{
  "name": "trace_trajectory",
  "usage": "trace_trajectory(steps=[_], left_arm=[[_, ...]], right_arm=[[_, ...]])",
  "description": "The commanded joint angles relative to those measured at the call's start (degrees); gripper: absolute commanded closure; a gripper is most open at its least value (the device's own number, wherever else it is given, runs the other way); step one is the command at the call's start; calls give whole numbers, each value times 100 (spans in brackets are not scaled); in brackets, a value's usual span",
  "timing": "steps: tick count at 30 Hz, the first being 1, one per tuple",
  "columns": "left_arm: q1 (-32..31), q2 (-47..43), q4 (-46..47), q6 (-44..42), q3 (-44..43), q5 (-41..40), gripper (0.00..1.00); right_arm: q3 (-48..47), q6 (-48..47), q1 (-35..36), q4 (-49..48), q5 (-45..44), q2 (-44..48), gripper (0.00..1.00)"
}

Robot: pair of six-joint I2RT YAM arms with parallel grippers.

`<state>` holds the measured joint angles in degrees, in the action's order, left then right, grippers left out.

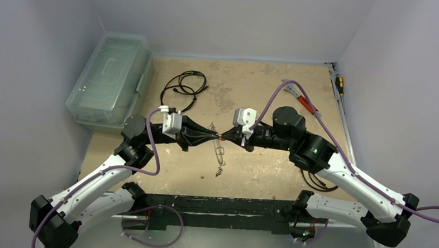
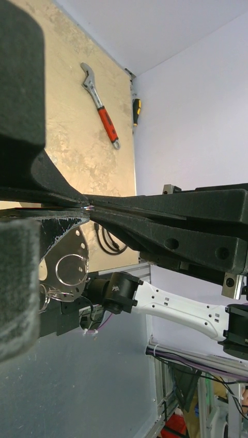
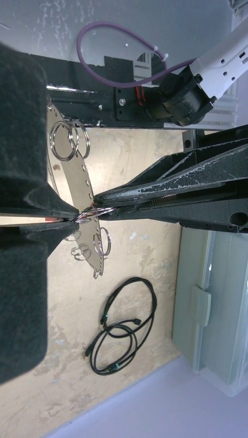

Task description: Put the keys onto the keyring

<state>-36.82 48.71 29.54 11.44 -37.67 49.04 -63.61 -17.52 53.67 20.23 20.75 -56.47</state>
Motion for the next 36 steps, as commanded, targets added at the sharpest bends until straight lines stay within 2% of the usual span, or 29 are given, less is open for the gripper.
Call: trace_trajectory(steps=[1, 4, 7, 20, 36], left_arm=[[-5, -141, 439, 55, -43, -17, 100], [1, -142, 424, 45, -39, -17, 100], [3, -142, 415, 35, -44, -17, 100], [1, -142, 405, 35, -39, -8, 100], [4, -123, 447, 61, -39, 36, 100]], right_arm=[[-8, 90, 12, -193, 113, 89, 86], [-11, 91, 12, -201, 121, 133, 70], [-11, 100, 12, -223, 168, 178, 67], [-50, 135, 13, -380, 326, 141, 68], [-80, 135, 12, -537, 519, -26, 82]])
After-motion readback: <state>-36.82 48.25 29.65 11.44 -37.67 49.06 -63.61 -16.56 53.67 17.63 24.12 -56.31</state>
